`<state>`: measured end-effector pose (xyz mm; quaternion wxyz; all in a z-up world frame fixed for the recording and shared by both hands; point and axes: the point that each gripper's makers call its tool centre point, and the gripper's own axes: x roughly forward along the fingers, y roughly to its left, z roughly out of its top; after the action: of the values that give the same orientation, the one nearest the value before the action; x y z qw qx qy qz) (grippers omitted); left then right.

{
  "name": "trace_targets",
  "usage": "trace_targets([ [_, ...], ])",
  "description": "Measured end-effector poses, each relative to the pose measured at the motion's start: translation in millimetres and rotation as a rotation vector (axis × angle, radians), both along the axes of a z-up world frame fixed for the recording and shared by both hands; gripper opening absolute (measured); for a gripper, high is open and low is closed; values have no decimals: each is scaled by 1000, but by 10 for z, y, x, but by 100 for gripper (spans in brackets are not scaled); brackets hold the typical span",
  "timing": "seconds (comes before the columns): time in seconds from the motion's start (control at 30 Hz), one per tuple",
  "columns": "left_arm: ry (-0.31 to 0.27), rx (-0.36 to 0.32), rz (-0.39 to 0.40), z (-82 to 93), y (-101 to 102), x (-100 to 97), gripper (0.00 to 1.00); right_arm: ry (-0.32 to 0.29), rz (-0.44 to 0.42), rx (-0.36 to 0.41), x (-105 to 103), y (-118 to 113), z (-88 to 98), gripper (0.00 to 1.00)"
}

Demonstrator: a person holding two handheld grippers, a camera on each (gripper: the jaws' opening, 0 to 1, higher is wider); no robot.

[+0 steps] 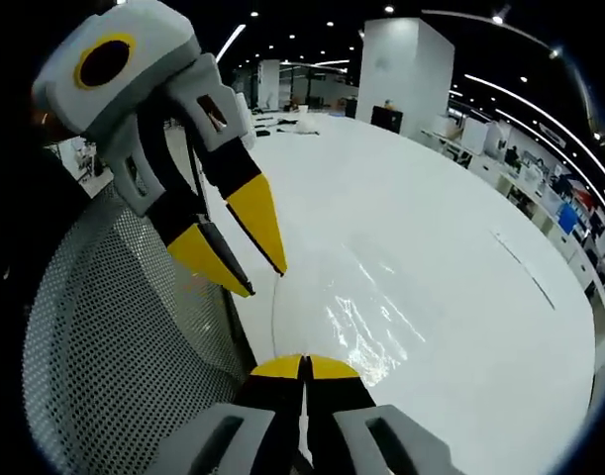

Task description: Open the resealable bag by pulling the two sides of the seal apart until the entire bag opening is separated and visibly accessible.

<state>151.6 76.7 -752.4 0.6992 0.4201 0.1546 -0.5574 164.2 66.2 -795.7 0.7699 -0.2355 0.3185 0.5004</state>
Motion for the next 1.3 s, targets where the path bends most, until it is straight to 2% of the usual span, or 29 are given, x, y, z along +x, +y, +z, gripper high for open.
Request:
trace_targets([
  [0.13, -4, 23, -21, -42, -20, -40, 9, -6, 7, 12, 8, 46, 63, 0],
  [0.27, -23, 43, -24, -54, -26, -29, 9, 3, 17, 75, -9, 149, 188, 0],
  [0.43, -35, 62, -24, -72, -23, -1, 8, -10, 22, 95, 1, 212, 288, 0],
  [0.53, -94, 93, -25, -80, 12, 64, 5, -23, 22, 106, 24, 235, 352, 0],
  [0.6, -107, 116, -21, -104, 41, 80, 4, -23, 18, 120, 42, 245, 397, 0],
  [0.93, -100, 85, 44, -88, 79, 120, 1, -49, -14, 158, 158, 260, 567, 0],
  [1.0, -96, 82, 48, -84, 82, 119, 0, -29, -43, 203, 186, 278, 615, 0],
  [1.23, -85, 56, 60, -66, 85, 125, 0, -22, -89, 247, 290, 243, 702, 0],
  [1.3, -73, 58, 59, -91, 87, 117, 0, -1, -117, 276, 323, 242, 726, 0],
])
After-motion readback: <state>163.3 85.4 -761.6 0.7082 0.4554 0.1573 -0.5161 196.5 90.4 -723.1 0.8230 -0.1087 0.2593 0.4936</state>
